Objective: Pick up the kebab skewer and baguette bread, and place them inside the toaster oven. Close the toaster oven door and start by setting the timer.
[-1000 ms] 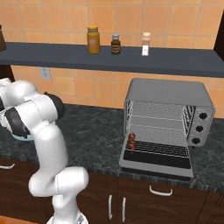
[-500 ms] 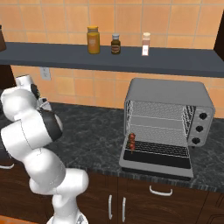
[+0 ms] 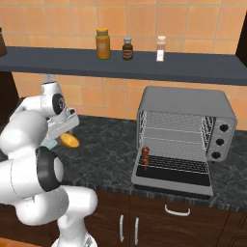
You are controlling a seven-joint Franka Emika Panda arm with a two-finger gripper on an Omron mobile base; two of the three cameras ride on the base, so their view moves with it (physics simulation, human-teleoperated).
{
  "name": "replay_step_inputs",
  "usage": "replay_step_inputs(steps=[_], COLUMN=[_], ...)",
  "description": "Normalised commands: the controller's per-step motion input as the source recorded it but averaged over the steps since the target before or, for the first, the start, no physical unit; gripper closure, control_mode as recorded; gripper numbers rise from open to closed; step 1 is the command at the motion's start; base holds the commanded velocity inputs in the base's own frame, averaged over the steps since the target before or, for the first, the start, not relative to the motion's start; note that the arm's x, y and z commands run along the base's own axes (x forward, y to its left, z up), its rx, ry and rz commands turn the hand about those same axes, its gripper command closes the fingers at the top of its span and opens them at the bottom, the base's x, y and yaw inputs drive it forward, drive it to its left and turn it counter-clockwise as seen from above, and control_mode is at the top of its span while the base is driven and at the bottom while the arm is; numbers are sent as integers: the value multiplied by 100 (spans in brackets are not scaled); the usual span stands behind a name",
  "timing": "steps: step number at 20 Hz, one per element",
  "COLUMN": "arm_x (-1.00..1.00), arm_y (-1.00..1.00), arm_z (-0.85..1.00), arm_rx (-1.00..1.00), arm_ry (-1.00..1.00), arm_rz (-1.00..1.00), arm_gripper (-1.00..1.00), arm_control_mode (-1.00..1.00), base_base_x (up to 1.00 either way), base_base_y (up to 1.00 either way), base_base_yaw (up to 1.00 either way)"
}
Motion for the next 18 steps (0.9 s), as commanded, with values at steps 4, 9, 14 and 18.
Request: replay_step_inputs(steps=[4, 9, 14, 18], arm_x=[-14, -3, 1, 8], arm_y=[-100, -100, -100, -100], arm_z=[17, 6, 3, 1], arm_rx=[0, 0, 0, 0], arm_ry=[0, -1, 0, 0], arm_rz=[-10, -21, -23, -17], arm_gripper=[100, 100, 100, 100], arm_control_mode=[-100, -100, -100, -100], base_base_x=[0, 0, 0, 0], base_base_y=[0, 0, 0, 0], base_base_yaw=[0, 0, 0, 0])
